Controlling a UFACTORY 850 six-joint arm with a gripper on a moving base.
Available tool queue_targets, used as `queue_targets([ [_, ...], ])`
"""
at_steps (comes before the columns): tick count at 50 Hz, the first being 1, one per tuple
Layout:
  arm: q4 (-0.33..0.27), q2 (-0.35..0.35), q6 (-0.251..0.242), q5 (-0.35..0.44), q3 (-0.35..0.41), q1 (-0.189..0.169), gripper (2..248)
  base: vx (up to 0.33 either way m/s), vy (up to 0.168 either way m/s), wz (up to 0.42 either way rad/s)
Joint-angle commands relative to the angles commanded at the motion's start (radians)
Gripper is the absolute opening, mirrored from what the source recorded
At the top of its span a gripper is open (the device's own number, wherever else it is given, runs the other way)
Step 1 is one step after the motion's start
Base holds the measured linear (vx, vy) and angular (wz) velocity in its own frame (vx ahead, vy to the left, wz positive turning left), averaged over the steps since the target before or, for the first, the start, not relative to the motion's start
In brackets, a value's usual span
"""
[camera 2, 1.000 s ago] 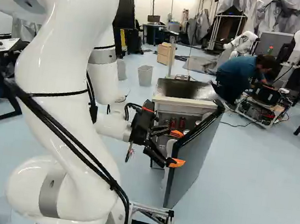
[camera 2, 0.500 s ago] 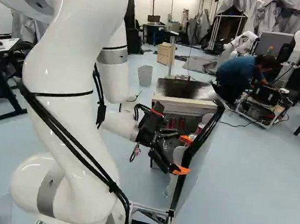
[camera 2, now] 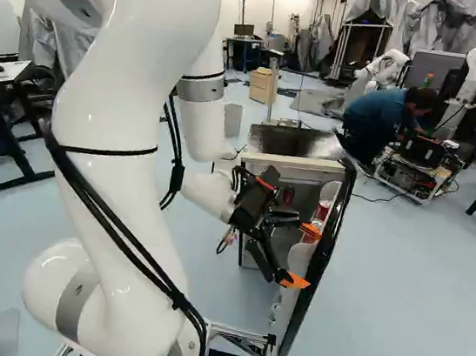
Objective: Grab a drink from the fridge
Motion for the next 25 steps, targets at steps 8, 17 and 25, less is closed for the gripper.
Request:
queue_targets([
  [8,0.002,-0.013,0.000,-0.001,-0.028,-0.045,247,0.000,0.000,0.000],
  [17,0.002,-0.029,0.000,-0.001,-0.065,-0.095,247,0.000,0.000,0.000],
  [25,0.002,-0.045,0.000,-0.001,-0.098,-0.134,247,0.000,0.000,0.000],
])
